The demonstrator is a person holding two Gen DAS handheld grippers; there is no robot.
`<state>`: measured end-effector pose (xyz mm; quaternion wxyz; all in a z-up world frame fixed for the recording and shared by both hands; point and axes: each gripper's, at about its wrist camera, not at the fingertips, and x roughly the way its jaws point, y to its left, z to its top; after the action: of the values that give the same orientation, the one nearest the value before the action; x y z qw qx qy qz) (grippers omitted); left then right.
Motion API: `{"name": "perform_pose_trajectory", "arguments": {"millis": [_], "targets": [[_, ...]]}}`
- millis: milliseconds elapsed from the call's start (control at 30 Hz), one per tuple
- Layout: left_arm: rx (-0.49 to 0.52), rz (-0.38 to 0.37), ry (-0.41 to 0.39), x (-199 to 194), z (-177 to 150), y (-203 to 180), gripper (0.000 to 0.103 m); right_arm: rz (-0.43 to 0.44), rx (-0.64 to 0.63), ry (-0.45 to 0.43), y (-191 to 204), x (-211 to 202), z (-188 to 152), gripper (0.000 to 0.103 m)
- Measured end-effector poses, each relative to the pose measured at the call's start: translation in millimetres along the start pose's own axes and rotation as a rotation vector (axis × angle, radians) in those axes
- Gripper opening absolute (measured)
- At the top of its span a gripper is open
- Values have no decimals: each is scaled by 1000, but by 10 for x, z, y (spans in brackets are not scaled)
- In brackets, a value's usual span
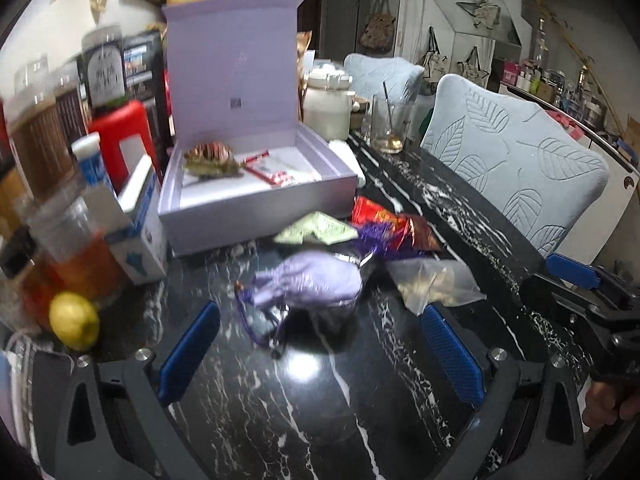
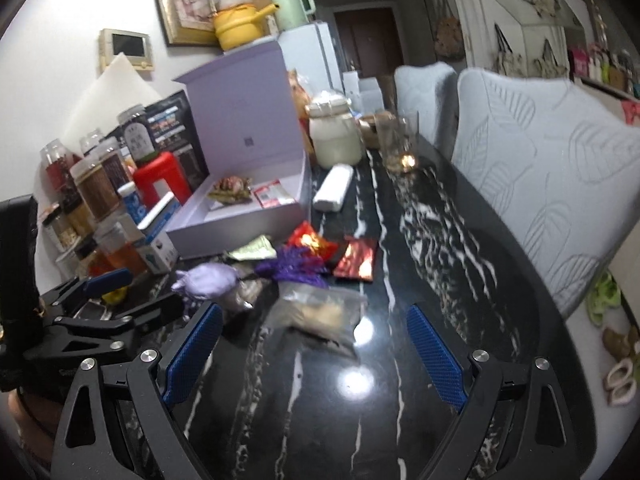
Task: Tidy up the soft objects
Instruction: 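Withdraw both grippers from the box back toward the table items, then grasp the lavender drawstring pouch with the left gripper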
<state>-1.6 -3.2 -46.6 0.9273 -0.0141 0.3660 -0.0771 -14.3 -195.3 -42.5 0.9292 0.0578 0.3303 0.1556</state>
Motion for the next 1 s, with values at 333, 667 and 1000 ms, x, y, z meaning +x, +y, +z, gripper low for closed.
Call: {"name": "perform_pose_trajectory", "arguments": {"millis": [333,667,1000], "targets": [[-44,-40,16,264,-32,98,103,28,-11,40,-71,267,22,94],[-62,-60,62,646,98,106,103,30,35,58,-173,418,55,94],[-37,-50,89,895,153,115,103,0,52,94,-290,541,11,94]]}}
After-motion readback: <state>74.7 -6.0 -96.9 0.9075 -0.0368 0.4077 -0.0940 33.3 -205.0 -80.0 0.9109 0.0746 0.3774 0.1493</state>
